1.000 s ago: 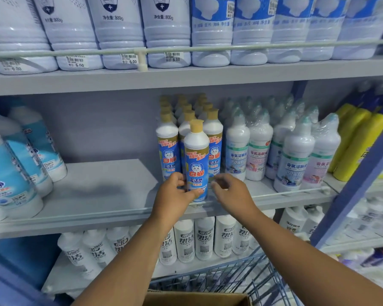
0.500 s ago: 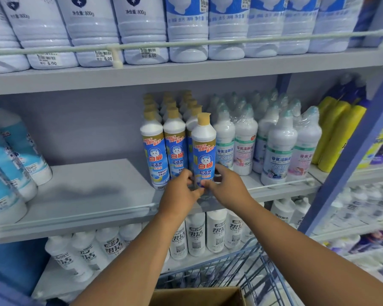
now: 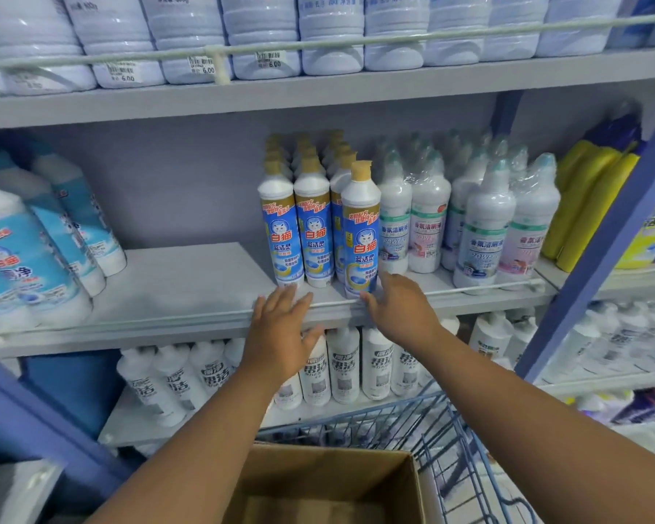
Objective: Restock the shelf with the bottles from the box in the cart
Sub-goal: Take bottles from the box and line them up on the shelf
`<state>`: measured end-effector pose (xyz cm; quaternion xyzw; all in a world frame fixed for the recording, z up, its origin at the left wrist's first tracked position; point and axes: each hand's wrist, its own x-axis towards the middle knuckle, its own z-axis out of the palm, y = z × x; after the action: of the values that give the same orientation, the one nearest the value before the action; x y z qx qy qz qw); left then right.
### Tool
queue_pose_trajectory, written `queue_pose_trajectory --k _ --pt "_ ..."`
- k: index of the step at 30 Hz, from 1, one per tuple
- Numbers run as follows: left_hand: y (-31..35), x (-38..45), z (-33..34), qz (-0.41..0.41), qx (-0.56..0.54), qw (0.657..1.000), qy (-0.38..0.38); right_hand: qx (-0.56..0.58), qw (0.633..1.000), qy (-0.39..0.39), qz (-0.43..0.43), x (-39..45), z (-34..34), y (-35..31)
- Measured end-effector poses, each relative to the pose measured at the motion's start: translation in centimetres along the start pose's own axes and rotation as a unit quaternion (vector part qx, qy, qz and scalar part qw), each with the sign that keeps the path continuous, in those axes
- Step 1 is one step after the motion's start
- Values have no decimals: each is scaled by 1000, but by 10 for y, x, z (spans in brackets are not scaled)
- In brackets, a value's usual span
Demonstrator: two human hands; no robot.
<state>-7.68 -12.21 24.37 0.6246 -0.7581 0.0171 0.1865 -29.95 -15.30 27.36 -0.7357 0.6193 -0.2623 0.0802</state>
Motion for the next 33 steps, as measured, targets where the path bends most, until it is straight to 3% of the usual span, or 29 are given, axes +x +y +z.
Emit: queue_pose_trajectory --k 3,11,18,26,33 --pt "-2 -21 -6 -15 13 1000 3 -100 995 -25 11 -17 0 1" --pt "4 -83 -9 -51 64 996 -31 -92 993 -75 -30 -77 3 1" --pt "1 -142 6 -95 40 990 -96 -96 983 -149 -52 -130 39 -1" --pt "-40 -204 43 -123 6 976 -179 -104 966 -233 -41 -185 100 -23" --pt "-91 -231 73 -99 2 964 -247 -88 955 -283 -32 -220 166 -63"
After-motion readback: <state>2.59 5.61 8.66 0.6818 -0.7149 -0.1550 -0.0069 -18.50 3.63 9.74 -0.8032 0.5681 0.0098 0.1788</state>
